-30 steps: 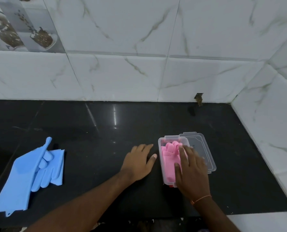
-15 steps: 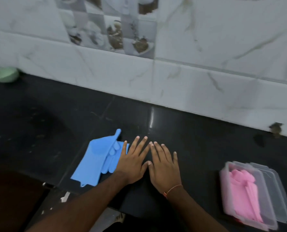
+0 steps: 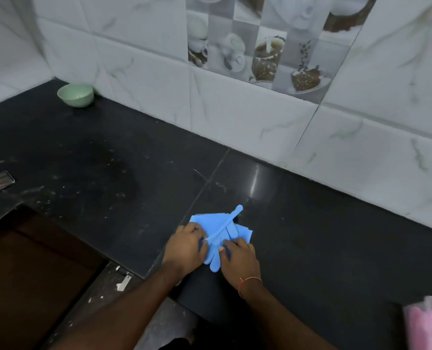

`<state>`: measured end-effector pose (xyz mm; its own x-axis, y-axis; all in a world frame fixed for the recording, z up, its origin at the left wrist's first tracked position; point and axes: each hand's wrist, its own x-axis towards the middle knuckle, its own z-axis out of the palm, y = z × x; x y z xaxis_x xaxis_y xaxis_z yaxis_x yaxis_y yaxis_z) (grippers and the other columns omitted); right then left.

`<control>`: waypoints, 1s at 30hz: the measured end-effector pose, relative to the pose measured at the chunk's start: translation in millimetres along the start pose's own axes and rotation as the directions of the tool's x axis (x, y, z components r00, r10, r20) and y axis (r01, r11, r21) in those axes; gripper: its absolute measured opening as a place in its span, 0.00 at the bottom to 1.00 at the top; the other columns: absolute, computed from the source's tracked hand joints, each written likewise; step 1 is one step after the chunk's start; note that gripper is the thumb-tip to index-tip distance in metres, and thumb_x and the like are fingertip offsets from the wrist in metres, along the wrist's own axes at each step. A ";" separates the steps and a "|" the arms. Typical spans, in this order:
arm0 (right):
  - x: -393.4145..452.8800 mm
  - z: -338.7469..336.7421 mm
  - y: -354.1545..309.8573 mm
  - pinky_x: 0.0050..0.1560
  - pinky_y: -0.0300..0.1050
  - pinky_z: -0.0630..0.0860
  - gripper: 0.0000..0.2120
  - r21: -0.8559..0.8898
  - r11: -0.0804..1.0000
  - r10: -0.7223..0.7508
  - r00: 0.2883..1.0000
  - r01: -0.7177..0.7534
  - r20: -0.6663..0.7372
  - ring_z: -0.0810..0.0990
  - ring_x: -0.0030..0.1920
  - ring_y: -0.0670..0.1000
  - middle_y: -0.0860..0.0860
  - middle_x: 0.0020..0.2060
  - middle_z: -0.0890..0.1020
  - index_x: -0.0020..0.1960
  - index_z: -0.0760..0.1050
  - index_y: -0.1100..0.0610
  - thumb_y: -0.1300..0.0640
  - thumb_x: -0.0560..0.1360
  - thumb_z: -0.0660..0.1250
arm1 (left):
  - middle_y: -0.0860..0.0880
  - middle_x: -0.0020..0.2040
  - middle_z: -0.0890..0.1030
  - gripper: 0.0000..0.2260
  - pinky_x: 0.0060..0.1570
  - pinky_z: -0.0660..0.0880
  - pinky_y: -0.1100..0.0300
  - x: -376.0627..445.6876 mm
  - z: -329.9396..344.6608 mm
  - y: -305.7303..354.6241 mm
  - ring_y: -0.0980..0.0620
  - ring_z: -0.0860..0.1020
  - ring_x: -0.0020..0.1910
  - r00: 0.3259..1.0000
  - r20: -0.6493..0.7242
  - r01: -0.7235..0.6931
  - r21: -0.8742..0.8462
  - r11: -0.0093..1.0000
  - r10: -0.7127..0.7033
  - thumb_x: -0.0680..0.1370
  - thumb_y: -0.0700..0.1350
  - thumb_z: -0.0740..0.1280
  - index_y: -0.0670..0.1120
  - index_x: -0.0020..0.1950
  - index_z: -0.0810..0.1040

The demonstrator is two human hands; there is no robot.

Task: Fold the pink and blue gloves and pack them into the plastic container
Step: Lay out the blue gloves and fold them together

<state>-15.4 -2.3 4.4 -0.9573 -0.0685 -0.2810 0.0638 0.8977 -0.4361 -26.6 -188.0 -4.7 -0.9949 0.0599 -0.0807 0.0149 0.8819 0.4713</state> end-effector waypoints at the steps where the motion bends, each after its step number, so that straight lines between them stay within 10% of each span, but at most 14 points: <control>1: 2.6 -0.1 -0.8 0.57 0.52 0.79 0.16 0.021 1.000 0.008 1.000 -0.007 -0.018 0.73 0.64 0.53 0.46 0.63 0.77 0.67 0.79 0.46 0.43 0.85 0.59 | 0.58 0.64 0.78 0.10 0.57 0.78 0.56 3.5 -1.6 -0.5 0.50 0.76 0.63 1.000 -0.030 -0.008 -0.025 1.000 0.008 0.81 0.53 0.68 0.52 0.58 0.84; 5: 10.5 -6.0 -8.2 0.51 0.50 0.81 0.16 0.303 0.952 0.084 0.993 -0.055 -0.084 0.82 0.49 0.52 0.48 0.47 0.82 0.48 0.84 0.51 0.44 0.84 0.61 | 0.58 0.67 0.80 0.02 0.68 0.72 0.57 17.5 -12.1 5.0 0.54 0.75 0.68 0.995 -0.096 -0.073 -0.370 0.926 0.041 0.77 0.44 0.75 0.50 0.47 0.86; 8: 13.1 -23.1 -26.4 0.50 0.48 0.80 0.24 0.789 0.552 0.196 0.961 -0.271 0.193 0.85 0.46 0.51 0.49 0.42 0.87 0.48 0.86 0.50 0.34 0.83 0.60 | 0.60 0.64 0.81 0.06 0.66 0.71 0.61 18.7 -23.6 23.9 0.58 0.76 0.67 0.979 -0.108 -0.205 -0.505 0.839 0.174 0.77 0.42 0.76 0.53 0.45 0.86; 12: 15.3 -42.3 -31.4 0.67 0.63 0.79 0.25 0.912 0.106 0.142 0.914 -0.396 0.380 0.87 0.60 0.62 0.61 0.56 0.88 0.63 0.85 0.57 0.38 0.84 0.62 | 0.51 0.48 0.88 0.06 0.57 0.81 0.54 9.4 -29.6 40.7 0.51 0.86 0.51 0.884 -0.240 -0.457 -0.621 0.637 0.400 0.75 0.37 0.70 0.42 0.42 0.87; 16: 13.2 -62.8 -25.8 0.63 0.63 0.82 0.18 0.927 0.238 0.234 0.943 -0.290 0.235 0.86 0.56 0.61 0.61 0.57 0.87 0.68 0.77 0.64 0.52 0.85 0.65 | 0.48 0.39 0.81 0.10 0.46 0.78 0.48 9.0 -22.7 47.3 0.48 0.80 0.41 0.941 -0.310 -0.160 -0.757 0.633 -0.134 0.78 0.41 0.64 0.43 0.38 0.79; 19: 9.6 -77.7 -11.9 0.57 0.55 0.85 0.13 0.981 0.108 0.107 0.983 -0.160 0.148 0.87 0.58 0.57 0.65 0.68 0.81 0.68 0.77 0.57 0.56 0.87 0.63 | 0.45 0.48 0.86 0.13 0.51 0.80 0.47 22.6 -25.0 62.8 0.43 0.85 0.51 0.911 0.033 0.231 -0.867 0.442 -0.412 0.83 0.54 0.65 0.46 0.50 0.83; 22: -7.0 -94.1 4.4 0.65 0.60 0.82 0.21 0.997 -0.048 -0.110 0.992 -0.068 0.063 0.80 0.70 0.63 0.60 0.73 0.79 0.79 0.70 0.48 0.57 0.87 0.61 | 0.40 0.57 0.90 0.28 0.54 0.83 0.48 41.5 -28.0 80.0 0.42 0.89 0.55 0.817 0.572 0.576 -0.814 0.069 -0.071 0.83 0.66 0.62 0.44 0.62 0.87; 24: -19.4 -104.1 14.9 0.64 0.57 0.82 0.22 0.999 0.004 -0.103 0.994 -0.047 0.047 0.79 0.72 0.61 0.56 0.73 0.79 0.78 0.70 0.43 0.55 0.86 0.64 | 0.37 0.66 0.86 0.30 0.62 0.82 0.45 48.1 -26.3 95.1 0.39 0.86 0.63 0.749 0.623 0.649 -0.758 -0.061 0.226 0.85 0.65 0.61 0.43 0.70 0.85; 30: -51.9 -116.2 69.4 0.60 0.59 0.84 0.28 0.993 0.108 0.051 0.998 -0.052 0.047 0.83 0.67 0.62 0.56 0.69 0.82 0.76 0.71 0.41 0.58 0.80 0.74 | 0.44 0.64 0.88 0.18 0.64 0.84 0.41 55.4 11.2 157.9 0.41 0.87 0.64 0.841 0.494 0.469 -0.869 0.155 0.221 0.84 0.41 0.72 0.49 0.74 0.79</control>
<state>6.0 114.1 88.0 -0.9384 -0.0427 -0.3428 0.3370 -0.3318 -0.8811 -78.3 -40.2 55.3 -0.7846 0.4760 -0.3973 -0.5510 -0.2415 0.7988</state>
